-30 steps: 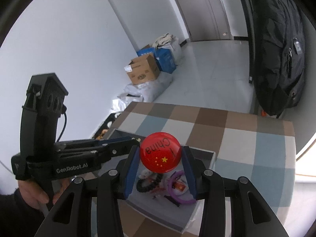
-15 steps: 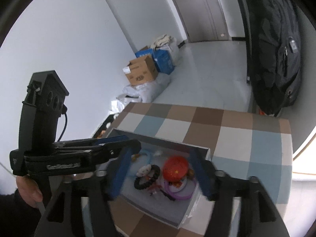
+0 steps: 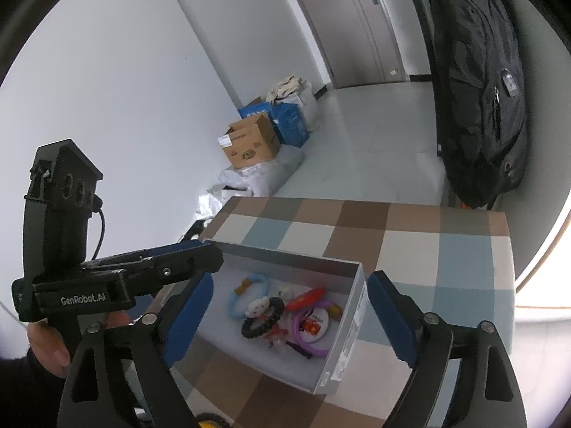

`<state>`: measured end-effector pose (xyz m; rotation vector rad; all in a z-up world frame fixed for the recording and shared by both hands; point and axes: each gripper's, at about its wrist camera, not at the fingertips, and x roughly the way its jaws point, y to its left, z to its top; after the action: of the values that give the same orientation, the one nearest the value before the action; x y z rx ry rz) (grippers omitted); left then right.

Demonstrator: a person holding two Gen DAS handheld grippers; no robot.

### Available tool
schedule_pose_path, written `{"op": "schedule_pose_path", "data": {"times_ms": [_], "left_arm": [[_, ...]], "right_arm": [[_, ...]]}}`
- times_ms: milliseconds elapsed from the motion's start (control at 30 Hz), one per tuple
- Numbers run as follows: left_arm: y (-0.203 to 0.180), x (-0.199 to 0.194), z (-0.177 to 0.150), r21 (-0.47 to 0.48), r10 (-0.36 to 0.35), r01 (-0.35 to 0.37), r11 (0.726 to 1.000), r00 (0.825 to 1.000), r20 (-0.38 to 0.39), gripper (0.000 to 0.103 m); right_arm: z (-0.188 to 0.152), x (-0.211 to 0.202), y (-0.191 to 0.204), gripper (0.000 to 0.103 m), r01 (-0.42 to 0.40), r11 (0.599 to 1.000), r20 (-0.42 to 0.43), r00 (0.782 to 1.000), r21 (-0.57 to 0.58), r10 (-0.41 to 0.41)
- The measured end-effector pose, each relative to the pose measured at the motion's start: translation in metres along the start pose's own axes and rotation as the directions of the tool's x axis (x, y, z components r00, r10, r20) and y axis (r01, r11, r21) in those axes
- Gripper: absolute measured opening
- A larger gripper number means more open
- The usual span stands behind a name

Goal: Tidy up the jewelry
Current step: 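Withdraw both tools from the box toward the doll and hair tie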

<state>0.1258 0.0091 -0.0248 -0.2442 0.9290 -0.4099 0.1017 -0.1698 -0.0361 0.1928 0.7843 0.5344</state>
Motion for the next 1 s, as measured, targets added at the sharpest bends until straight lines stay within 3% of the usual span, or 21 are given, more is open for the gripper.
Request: {"op": "schedule_pose_path", "data": {"times_ms": [200,300,533,767,1000], "left_arm": [[-0.009,-0.012,-0.013,0.030,0.060,-0.060,0.998,0.998,0.025,0.065],[-0.009,-0.019,-0.020,0.019,0.086,-0.087,0.996,0.995,0.041,0.075],[-0.009,-0.035,-0.034,0.002,0.120,-0.121,0.993,0.991,0.056,0.080],[0.000,-0.035,-0.066,-0.058,0.091,-0.093,0.994,0.995,-0.040,0.082],[-0.019,-0.033,-0.095,0.010,0.086,-0.085,0.996,0.990,-0.108,0.082]], "right_arm": [[-0.008,-0.015,0.007,0.101,0.000,1.000,0.044,0.999,-0.025,0.002],[-0.013,-0.022,0.010,0.103,0.009,0.999,0.058,0.998,-0.033,-0.007],[-0.023,-0.038,0.014,0.103,0.017,0.999,0.080,0.997,-0.032,-0.015],[-0.040,-0.050,0.010,0.103,0.043,0.999,0.074,0.996,0.002,-0.043],[-0.052,-0.060,0.006,0.103,0.060,0.998,0.071,0.996,0.032,-0.062]]}}
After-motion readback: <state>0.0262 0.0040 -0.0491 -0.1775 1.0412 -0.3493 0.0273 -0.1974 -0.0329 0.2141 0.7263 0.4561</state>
